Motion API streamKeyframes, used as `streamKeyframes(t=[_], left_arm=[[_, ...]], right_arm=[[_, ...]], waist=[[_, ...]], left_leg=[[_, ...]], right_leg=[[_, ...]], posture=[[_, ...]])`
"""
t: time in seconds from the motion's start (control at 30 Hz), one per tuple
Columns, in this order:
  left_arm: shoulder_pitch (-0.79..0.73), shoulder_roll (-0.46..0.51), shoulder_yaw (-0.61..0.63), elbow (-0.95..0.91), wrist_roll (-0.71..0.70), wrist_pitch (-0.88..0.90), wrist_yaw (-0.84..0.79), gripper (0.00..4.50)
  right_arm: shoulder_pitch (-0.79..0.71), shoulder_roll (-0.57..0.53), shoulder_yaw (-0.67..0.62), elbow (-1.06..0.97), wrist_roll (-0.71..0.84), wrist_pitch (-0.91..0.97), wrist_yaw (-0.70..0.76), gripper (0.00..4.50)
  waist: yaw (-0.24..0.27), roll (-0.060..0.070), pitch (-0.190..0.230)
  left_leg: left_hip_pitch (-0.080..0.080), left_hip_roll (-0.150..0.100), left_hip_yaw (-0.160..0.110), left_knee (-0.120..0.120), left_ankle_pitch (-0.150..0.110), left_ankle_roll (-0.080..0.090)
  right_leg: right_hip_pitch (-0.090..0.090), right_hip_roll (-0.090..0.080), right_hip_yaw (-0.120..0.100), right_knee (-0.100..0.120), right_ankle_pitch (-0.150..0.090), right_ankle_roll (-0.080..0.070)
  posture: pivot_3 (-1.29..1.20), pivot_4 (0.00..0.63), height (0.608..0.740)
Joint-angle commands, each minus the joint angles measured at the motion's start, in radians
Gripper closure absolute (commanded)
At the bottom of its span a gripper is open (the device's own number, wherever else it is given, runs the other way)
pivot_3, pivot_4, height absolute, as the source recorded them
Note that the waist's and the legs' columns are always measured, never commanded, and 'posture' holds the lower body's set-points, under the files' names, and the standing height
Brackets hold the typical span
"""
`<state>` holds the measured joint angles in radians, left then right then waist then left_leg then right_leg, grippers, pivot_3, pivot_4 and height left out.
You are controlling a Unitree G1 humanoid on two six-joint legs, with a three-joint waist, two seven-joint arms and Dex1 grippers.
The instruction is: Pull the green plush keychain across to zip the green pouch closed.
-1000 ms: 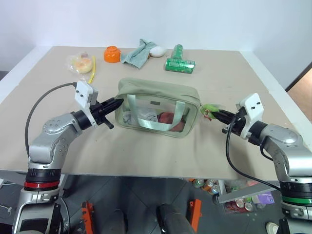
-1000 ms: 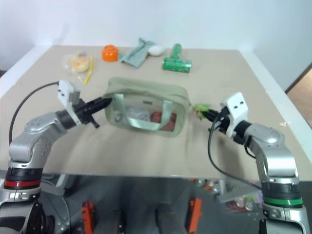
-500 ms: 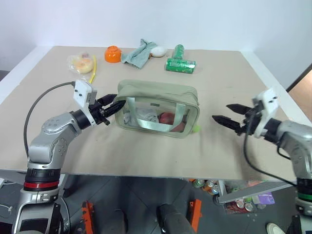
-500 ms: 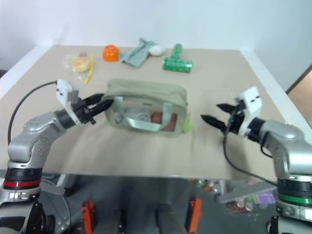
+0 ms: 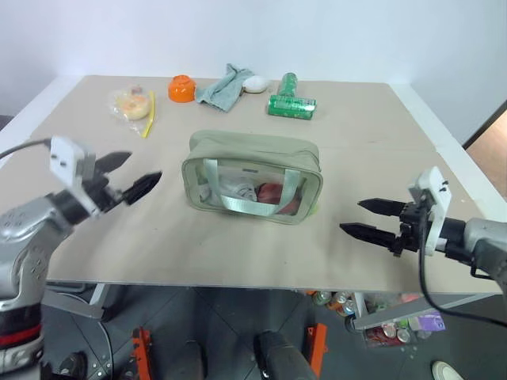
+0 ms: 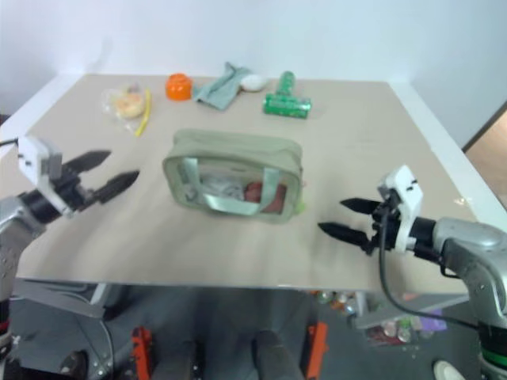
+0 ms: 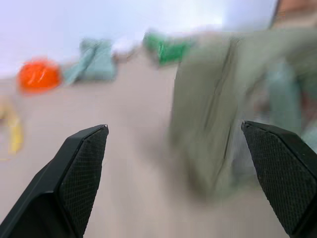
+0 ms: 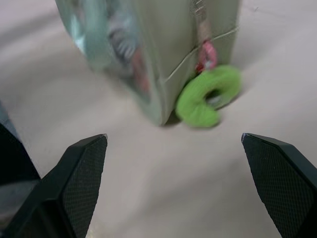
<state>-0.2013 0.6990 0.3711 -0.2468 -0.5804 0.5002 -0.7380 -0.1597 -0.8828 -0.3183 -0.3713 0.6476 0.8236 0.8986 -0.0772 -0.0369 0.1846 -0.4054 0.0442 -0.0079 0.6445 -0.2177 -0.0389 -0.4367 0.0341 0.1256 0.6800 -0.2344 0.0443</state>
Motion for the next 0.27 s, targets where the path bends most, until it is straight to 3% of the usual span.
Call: streamKeyframes(t=[0.03, 0.27], left_arm=[[0.125, 0.005, 0.003, -0.123, 0.011, -0.029, -0.025, 0.03], [0.158, -0.07, -0.203, -0.172, 0.164, -0.115, 0.041, 0.03]], right_arm=[[0.037, 0.05, 0.017, -0.068, -0.039, -0.123, -0.021, 0.0], [0.065, 0.126, 0.025, -0.05, -0.081, -0.233, -0.073, 0.0]], waist=[[0.0, 0.0, 0.0], [0.006, 0.0, 0.0]], left_leg=[[0.0, 0.0, 0.0, 0.0, 0.0, 0.0], [-0.001, -0.001, 0.002, 0.007, 0.0, 0.0]], right_leg=[[0.0, 0.0, 0.0, 0.0, 0.0, 0.0], [0.002, -0.002, 0.001, 0.0, -0.001, -0.004]], posture=[[0.0, 0.15, 0.74], [0.0, 0.15, 0.74]])
